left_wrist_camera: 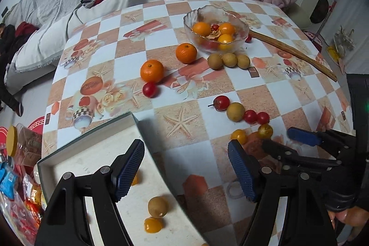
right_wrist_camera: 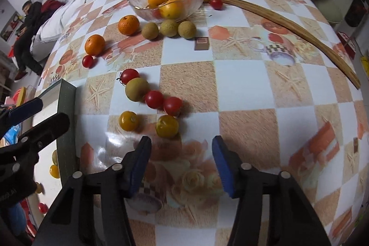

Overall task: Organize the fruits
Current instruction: 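Move both open tools back to the line of fruits, then grasp a yellow tomato with the left tool while the right tool grasps a yellow tomato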

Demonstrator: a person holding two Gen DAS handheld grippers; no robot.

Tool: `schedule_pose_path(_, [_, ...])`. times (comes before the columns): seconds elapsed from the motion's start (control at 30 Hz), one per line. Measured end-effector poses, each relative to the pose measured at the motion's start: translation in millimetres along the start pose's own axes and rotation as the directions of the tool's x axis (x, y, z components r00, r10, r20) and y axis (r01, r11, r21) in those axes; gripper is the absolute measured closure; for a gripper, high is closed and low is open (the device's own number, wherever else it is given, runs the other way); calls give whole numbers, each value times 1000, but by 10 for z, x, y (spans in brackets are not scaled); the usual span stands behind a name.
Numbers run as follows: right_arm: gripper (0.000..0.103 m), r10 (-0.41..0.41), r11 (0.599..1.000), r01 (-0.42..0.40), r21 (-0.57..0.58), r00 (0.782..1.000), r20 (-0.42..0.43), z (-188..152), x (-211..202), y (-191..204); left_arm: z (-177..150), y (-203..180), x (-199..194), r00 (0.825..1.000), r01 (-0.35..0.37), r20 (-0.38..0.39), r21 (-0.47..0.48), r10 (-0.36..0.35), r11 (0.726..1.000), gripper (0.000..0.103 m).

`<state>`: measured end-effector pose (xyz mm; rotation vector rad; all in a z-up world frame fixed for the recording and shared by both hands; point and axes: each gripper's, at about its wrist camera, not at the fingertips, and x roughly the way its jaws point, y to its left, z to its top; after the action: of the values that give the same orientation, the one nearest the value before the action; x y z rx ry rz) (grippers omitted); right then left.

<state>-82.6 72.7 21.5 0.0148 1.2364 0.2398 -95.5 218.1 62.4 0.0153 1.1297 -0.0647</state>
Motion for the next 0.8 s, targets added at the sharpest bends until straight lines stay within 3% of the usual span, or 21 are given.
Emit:
schedule_pose_path(0.2, [51,18,999,-17,-50,1000,21,42,86,53,7,-31,106,999,-22,-28,1,22,1000,27])
schedule_pose_path(0.37, [69,41,997,-39,-68,999,32,92,92,42,19,-121,187,999,-24,-45,2,24,1000,27])
schedule_pose_path(0.47, [73,40,995,-35,-98,998,47,94,44,50,32,-193,235,998,-24,-51,11,25,1000,27])
schedule_pose_path(0.8, [73,67,996,-63,-59,995,76,90,-100,-229,23,-382,467,995,12,-96,51,-7,999,27])
